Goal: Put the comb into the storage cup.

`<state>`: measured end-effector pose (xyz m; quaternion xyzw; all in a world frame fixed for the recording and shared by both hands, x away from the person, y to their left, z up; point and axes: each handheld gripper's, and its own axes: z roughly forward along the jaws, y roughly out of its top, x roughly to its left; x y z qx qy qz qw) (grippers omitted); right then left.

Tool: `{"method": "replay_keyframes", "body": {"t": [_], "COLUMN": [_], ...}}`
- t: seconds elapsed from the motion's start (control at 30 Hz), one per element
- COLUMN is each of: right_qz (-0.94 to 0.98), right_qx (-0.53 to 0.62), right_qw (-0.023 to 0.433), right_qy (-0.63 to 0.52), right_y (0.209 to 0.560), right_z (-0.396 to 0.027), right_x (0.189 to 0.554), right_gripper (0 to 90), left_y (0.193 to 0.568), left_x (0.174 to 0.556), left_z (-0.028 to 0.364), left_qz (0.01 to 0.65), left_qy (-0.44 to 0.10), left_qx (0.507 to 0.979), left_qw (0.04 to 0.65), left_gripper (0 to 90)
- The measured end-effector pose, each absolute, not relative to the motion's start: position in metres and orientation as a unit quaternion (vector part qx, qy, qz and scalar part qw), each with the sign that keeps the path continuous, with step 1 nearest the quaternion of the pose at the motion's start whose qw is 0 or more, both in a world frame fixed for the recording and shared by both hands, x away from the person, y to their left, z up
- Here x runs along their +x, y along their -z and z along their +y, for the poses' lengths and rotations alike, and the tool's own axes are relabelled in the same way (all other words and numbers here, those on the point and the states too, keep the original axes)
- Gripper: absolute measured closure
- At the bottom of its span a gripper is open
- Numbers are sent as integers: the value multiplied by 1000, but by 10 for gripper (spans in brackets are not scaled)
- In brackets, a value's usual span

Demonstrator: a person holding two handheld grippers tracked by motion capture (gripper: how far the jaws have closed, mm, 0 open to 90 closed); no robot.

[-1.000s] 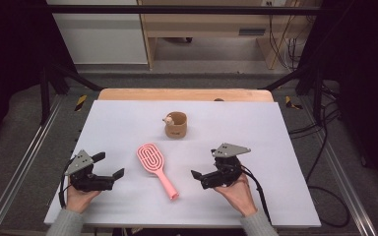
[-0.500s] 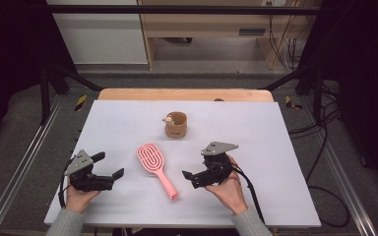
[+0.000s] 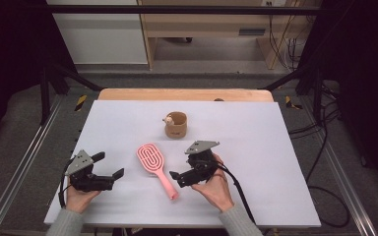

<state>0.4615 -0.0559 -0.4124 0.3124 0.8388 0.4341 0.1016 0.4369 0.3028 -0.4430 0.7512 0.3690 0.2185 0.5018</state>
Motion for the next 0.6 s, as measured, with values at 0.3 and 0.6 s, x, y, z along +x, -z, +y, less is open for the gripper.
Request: {"method": "replay_keyframes", "body": {"t": [0.3,0.6], "right_qz": [850,861], "right_qx": [311,316], "right_qw": [89,80], "right_qy": [-415,-390], "right_y": [420,430], "right_z": [-32,-13], "right_x": [465,468], "right_gripper": [41,50], "left_y": [443,443], "left_x": [437,437], "left_z": [303,303], "left_qz": [369,368], "left_qy": [-219,-220], "left_qx": [751,751], "left_qw": [502,501], "left_gripper": [12,12]}}
